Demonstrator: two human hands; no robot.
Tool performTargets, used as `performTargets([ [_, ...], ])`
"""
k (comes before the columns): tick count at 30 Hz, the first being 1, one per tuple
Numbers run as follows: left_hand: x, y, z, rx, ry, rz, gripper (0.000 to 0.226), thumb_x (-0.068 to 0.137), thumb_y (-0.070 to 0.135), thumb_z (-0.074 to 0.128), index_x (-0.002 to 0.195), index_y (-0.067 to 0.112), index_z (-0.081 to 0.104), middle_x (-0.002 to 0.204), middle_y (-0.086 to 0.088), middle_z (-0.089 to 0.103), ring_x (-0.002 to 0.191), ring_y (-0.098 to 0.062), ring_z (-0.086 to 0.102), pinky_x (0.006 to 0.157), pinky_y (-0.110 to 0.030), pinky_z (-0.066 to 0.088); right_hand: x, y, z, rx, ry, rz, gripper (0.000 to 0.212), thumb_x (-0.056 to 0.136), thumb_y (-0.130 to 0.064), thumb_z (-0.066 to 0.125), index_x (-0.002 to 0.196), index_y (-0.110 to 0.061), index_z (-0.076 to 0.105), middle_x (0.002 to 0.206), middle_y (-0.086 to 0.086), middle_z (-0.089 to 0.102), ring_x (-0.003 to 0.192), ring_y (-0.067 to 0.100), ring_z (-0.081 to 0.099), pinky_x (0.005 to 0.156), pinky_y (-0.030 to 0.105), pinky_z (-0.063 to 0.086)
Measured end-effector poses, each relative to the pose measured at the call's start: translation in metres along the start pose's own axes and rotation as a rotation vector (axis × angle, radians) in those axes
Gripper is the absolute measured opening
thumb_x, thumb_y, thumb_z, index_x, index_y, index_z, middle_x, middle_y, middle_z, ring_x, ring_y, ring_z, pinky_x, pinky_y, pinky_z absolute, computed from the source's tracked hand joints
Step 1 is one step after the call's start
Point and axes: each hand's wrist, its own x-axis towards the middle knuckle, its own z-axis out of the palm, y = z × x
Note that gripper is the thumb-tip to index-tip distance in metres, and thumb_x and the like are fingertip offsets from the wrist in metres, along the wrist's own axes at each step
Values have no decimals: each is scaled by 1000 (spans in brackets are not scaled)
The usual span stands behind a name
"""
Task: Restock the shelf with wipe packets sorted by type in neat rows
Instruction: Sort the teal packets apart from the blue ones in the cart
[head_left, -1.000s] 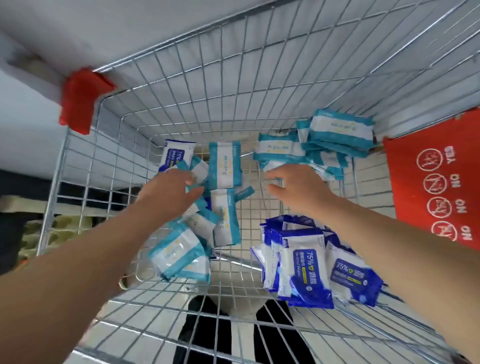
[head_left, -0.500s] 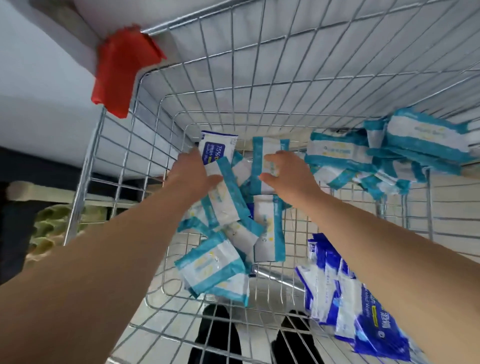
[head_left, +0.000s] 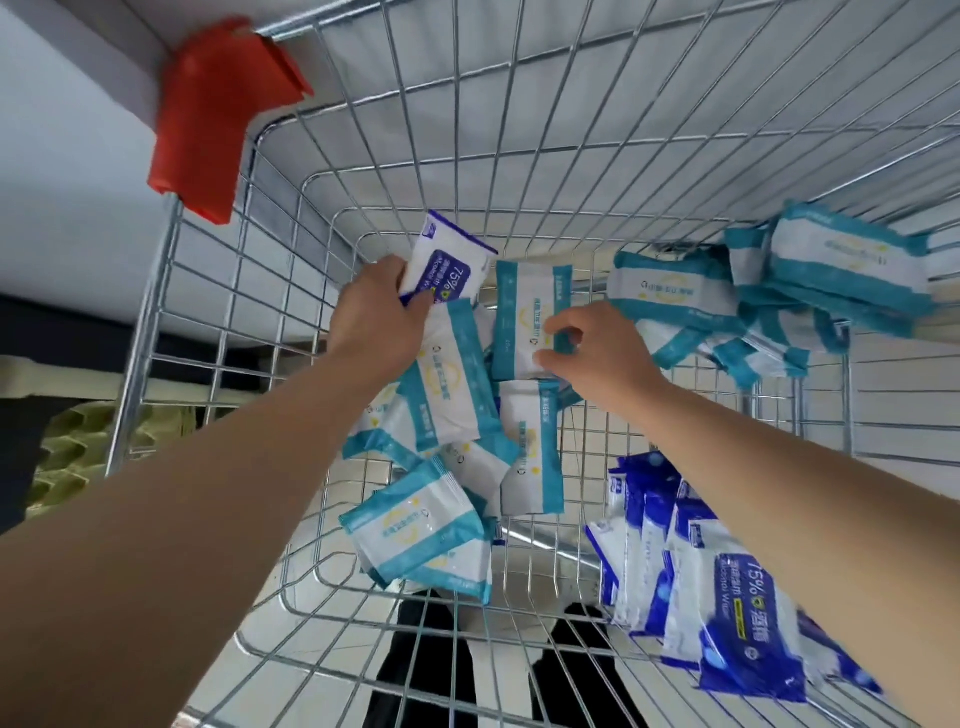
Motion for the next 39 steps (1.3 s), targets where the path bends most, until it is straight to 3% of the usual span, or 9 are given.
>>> performTargets([
  [5,-10,6,-22,22,34,23,34,94,9,49,127,18,45,107,1,56,89,-24,55,70,-36,44,-23,-2,10,-35,-185,80,46,75,-28,79,115,-15,62,106,-1,60,94,16,58,82,29,47],
  [8,-19,-3,-24,205,-79,83,60,88,1,52,142,15,31,136,-14,40,116,-31,47,92,-41,44,-27,-3,13,89,-217,97,44,75,-15,79,116,-11,64,111,1,64,95,15,60,84,26,48],
  [10,-25,-6,-21,359,16,193,56,88,13,59,139,11,35,136,-14,37,122,-31,40,102,-42,38,-23,-4,6,153,-168,84,27,78,-14,75,104,-10,69,91,-1,65,79,11,59,67,13,42],
  [13,-36,-3,-14,459,47,272,47,83,39,67,119,14,48,116,-8,48,106,-28,49,89,-39,42,-11,-2,-7,298,38,118,8,84,-16,70,86,-10,66,72,0,58,62,10,52,51,15,38],
  [17,-41,-2,3,449,-219,-12,61,72,64,69,101,17,42,93,-1,53,85,-22,53,68,-33,44,1,-1,-8,392,105,168,7,88,-17,64,92,-11,62,74,-1,57,62,11,52,46,18,43],
  [22,-29,-7,17,68,-193,-162,77,69,37,84,124,9,38,110,-10,59,101,-30,59,86,-45,52,8,-4,8,355,41,179,35,78,-9,73,110,-13,59,96,1,57,86,16,56,70,26,46],
  [27,-20,-4,4,-27,-146,-98,24,83,14,59,106,9,53,93,-5,59,81,-23,56,60,-28,41,2,10,-5,380,161,234,40,79,-2,69,112,-14,51,97,3,56,70,6,51,51,13,41],
  [31,-9,2,4,64,-273,-12,14,88,14,54,100,8,50,93,-6,55,86,-25,56,61,-28,36,-5,22,-16,482,51,305,53,75,0,71,121,-11,47,103,3,62,82,11,61,66,23,51],
  [39,-7,7,21,216,-382,71,48,84,20,69,123,8,45,110,-6,54,97,-24,52,75,-31,39,-11,22,-18,388,-90,211,25,79,1,66,102,-8,64,101,11,69,92,25,67,85,40,56],
])
